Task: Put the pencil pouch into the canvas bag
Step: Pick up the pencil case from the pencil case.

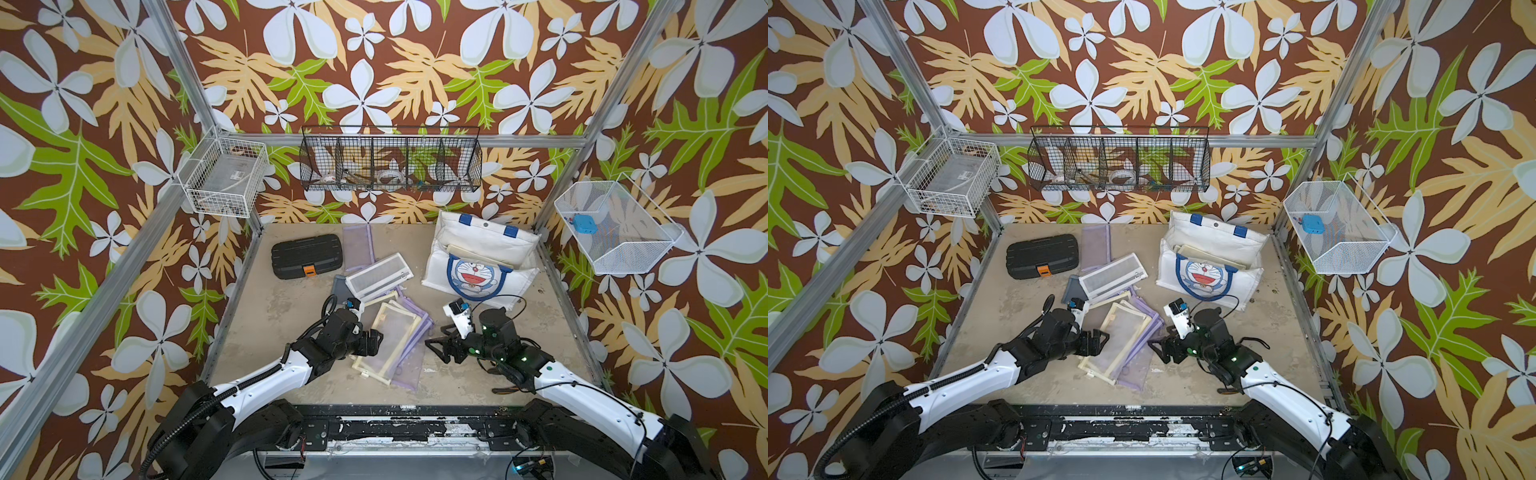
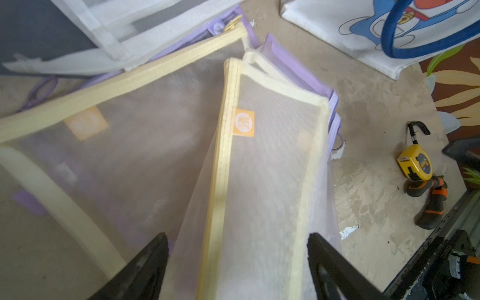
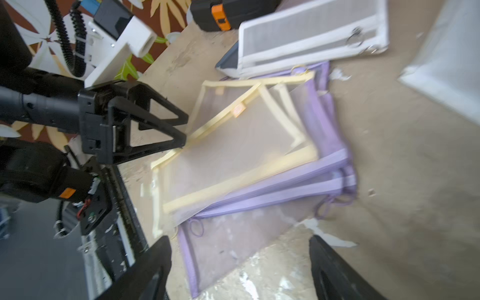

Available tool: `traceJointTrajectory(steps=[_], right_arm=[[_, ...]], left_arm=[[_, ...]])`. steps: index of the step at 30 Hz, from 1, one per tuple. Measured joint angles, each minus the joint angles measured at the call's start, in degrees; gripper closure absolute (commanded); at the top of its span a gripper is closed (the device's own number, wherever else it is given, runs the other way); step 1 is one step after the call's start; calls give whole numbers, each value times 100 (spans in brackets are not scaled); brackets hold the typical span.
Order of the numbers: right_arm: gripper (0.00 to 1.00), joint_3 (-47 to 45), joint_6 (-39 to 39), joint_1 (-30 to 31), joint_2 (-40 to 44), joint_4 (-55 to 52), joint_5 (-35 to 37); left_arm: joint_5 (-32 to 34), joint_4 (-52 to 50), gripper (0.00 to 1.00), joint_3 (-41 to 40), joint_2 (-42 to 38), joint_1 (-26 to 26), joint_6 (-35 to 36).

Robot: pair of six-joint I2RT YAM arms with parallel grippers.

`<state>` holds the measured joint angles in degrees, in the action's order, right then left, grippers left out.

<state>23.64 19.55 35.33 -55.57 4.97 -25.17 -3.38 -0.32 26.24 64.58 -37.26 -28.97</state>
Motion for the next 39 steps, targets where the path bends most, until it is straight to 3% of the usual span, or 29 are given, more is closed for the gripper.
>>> traceJointTrajectory(steps=[3,7,14,23,31,36,39], right_arm=[[16,-92,264,365,-461,612,-129],[17,-166,599,461,-1259,1373,-181],[19,55,866,601,-2490,2197,-304],[26,348,968,885,-3298,2721,-345],[67,343,1043,885,-3377,2927,-330],[86,391,1005,885,-3254,2874,-284],[91,457,881,885,-3141,2634,-201]], left_arm=[[-17,105,18,-192,0,2,-98],[-175,238,34,-302,-33,2,-221],[-463,514,33,-404,-24,2,-293],[-981,1023,38,-621,127,2,-608],[-1403,1401,46,-778,26,-17,-907],[-1615,1591,50,-820,52,-46,-1034],[-1659,1576,50,-798,2,-52,-1102]])
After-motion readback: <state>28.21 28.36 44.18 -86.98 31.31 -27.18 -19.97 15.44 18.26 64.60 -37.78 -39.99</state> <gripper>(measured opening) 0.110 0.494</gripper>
